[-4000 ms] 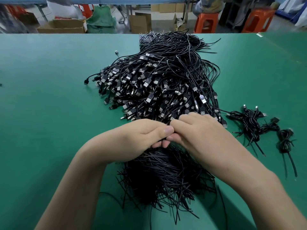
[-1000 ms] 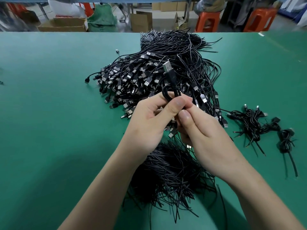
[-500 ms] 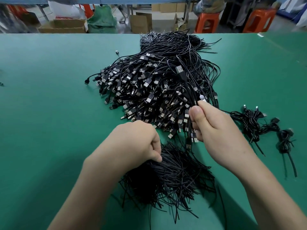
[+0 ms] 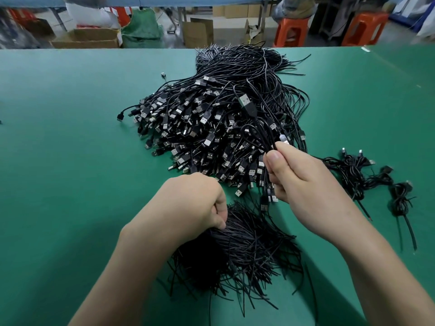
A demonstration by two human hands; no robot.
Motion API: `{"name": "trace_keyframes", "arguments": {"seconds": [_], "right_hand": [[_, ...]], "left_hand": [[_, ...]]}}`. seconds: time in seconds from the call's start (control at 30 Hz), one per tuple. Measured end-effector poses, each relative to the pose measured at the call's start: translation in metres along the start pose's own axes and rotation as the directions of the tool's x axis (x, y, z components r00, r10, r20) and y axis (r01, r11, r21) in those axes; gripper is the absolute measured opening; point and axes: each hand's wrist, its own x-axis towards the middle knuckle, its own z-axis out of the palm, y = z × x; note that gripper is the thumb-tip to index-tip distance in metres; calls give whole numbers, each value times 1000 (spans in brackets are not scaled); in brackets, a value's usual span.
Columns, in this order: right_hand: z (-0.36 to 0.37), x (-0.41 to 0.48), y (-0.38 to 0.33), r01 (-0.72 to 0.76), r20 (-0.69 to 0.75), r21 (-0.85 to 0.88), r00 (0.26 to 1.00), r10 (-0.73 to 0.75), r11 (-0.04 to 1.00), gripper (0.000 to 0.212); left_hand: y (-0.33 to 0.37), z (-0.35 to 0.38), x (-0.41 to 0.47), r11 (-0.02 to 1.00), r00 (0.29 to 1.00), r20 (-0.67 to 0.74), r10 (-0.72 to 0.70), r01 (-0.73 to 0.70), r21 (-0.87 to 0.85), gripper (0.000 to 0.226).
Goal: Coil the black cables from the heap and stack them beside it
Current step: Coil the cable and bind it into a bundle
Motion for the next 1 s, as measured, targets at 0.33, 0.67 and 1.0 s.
{"name": "trace_keyframes", "arguments": {"seconds": [0.33, 0.67, 1.0], "right_hand": [[-1, 0, 4, 27, 11, 17, 1000, -27, 1000, 38], [2, 1, 7, 22, 30, 56, 999, -23, 998, 38], [3, 0, 5, 17, 31, 49, 999, -19, 999, 38]], "left_hand": [[-9, -3, -5, 999, 998, -56, 16, -18, -42, 13], [-6, -5, -6, 1000, 997, -69, -27, 27, -3, 15], [-10, -2, -5, 996, 979, -184, 81, -87, -24, 15]]}}
